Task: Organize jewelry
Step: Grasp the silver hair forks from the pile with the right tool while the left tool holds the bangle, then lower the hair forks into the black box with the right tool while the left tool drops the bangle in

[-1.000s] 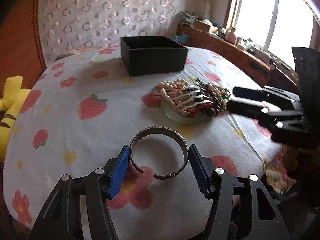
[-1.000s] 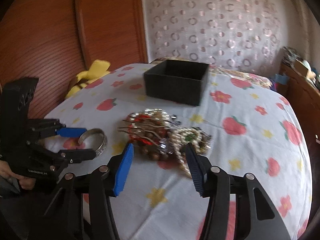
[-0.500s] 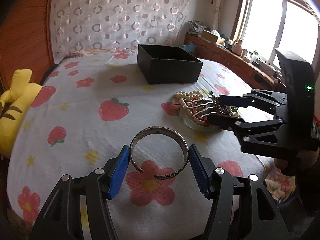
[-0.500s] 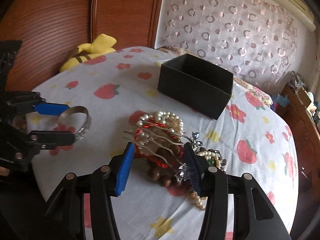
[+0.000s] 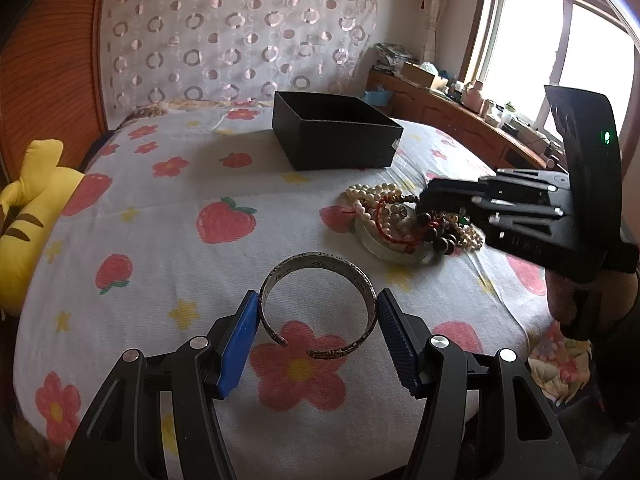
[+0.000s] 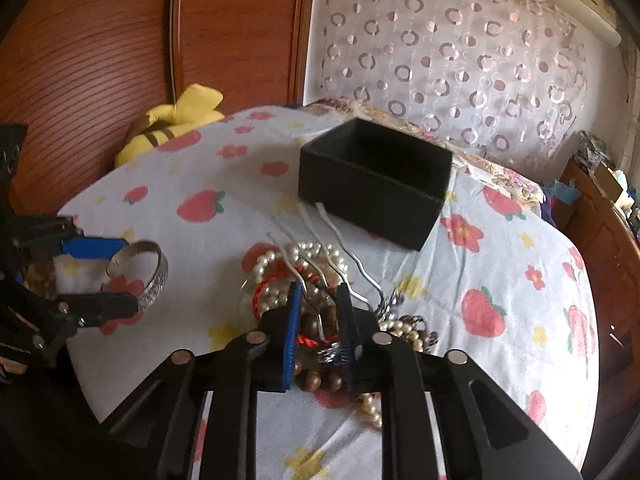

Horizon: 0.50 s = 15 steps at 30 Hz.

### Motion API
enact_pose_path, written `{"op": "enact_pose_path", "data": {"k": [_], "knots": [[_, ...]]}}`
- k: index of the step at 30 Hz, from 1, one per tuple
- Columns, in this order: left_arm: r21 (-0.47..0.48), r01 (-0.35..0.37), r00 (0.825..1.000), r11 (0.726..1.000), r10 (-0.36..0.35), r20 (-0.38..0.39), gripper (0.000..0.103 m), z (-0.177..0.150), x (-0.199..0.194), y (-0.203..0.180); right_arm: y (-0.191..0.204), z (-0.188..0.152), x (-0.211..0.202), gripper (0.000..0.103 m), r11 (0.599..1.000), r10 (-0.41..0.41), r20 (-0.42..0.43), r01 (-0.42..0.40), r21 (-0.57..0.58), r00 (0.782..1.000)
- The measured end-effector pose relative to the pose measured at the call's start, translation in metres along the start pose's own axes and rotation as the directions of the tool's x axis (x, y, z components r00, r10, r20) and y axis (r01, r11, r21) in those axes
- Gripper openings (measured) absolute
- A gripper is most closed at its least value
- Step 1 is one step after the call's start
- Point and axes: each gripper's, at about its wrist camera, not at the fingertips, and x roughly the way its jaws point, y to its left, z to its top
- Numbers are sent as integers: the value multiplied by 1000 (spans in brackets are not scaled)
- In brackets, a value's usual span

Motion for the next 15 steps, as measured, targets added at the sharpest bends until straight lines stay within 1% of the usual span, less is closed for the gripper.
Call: {"op": "enact_pose_path", "data": {"k": [3,4,5,10,15], "knots": [[1,0,1000,1000,0,1,57,1,0,0,-8,3,-6,13,1000,-15,20,15,16,1000],[2,0,1000,1000,0,1,57,0,0,0,-11,3,-8,5,1000,-14,27,13,23,1000],[2,0,1000,1000,0,1,58,0,0,0,-14,4,-9,3,999,-18,32,17,30,999],[0,2,1000,1000,-2,8,57,3,0,-1,-33,5,-19,3,997,-24,56,20,68,998],[11,4,1000,1000,-4,21,57,11,-1,-4,-47,7,-30,2,996,-14,82,6,92,997]]}}
